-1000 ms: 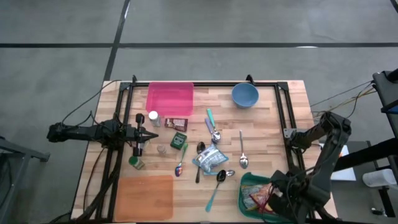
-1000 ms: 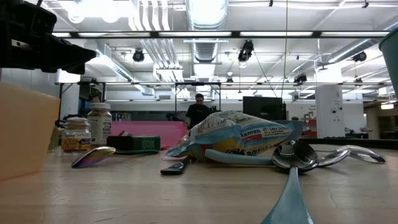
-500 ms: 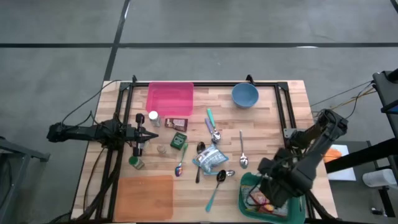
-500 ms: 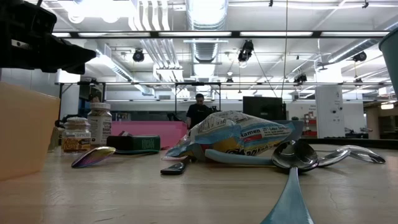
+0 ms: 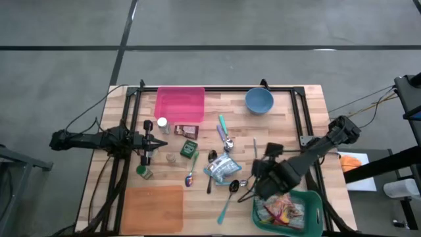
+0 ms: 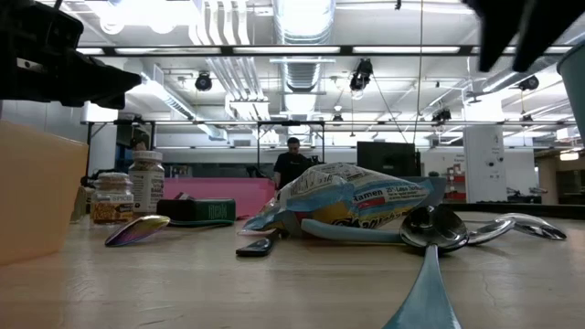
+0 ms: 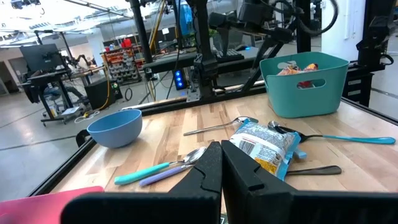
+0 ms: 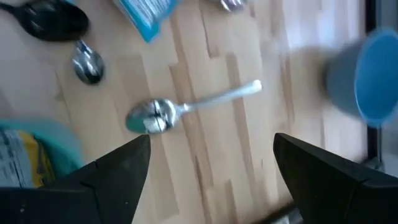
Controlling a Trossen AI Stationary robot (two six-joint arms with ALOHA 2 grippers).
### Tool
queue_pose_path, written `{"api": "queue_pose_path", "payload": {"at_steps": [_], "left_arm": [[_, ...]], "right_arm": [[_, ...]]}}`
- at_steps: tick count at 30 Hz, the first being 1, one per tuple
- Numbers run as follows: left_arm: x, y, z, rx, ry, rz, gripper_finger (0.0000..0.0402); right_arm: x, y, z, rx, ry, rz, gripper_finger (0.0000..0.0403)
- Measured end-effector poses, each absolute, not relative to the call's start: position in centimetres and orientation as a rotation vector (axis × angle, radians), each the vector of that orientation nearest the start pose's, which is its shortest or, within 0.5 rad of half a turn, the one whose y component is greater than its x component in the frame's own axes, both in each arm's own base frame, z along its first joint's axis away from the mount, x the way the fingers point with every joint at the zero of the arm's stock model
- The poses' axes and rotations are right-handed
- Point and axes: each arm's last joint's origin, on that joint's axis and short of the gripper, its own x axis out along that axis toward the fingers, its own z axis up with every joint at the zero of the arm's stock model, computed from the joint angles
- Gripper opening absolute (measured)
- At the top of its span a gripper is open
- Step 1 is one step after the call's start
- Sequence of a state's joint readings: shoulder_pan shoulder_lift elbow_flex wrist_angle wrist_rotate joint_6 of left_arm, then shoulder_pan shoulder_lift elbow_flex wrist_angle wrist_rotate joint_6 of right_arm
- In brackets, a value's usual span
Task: Pick & Place Food Item
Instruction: Put the blue noodle pack into the green bin
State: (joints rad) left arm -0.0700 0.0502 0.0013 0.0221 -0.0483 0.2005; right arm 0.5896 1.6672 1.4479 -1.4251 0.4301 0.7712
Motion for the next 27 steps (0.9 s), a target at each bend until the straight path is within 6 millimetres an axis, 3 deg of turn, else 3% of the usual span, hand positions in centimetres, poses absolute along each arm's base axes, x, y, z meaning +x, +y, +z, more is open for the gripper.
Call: {"api": "queue_pose_path", "payload": {"at_steps": [12,21,27], "left_arm": [[10.0,-0.6,16.2,0.202,0.024,-0.025,0.0000],[10.0,-0.6,16.2,0.202,0.024,-0.025,0.0000],[10.0,-0.6,16.2,0.202,0.024,-0.024,0.0000]], "right_arm": [[29.1,14.0,27.2,-0.276,1.175,-0.211,0.0337],[31.3,13.8,23.4,-0.315,1.278,-0.275,0.0337],[32.8,14.3,21.4,-0.225,1.349,-0.292,0.0337]]}}
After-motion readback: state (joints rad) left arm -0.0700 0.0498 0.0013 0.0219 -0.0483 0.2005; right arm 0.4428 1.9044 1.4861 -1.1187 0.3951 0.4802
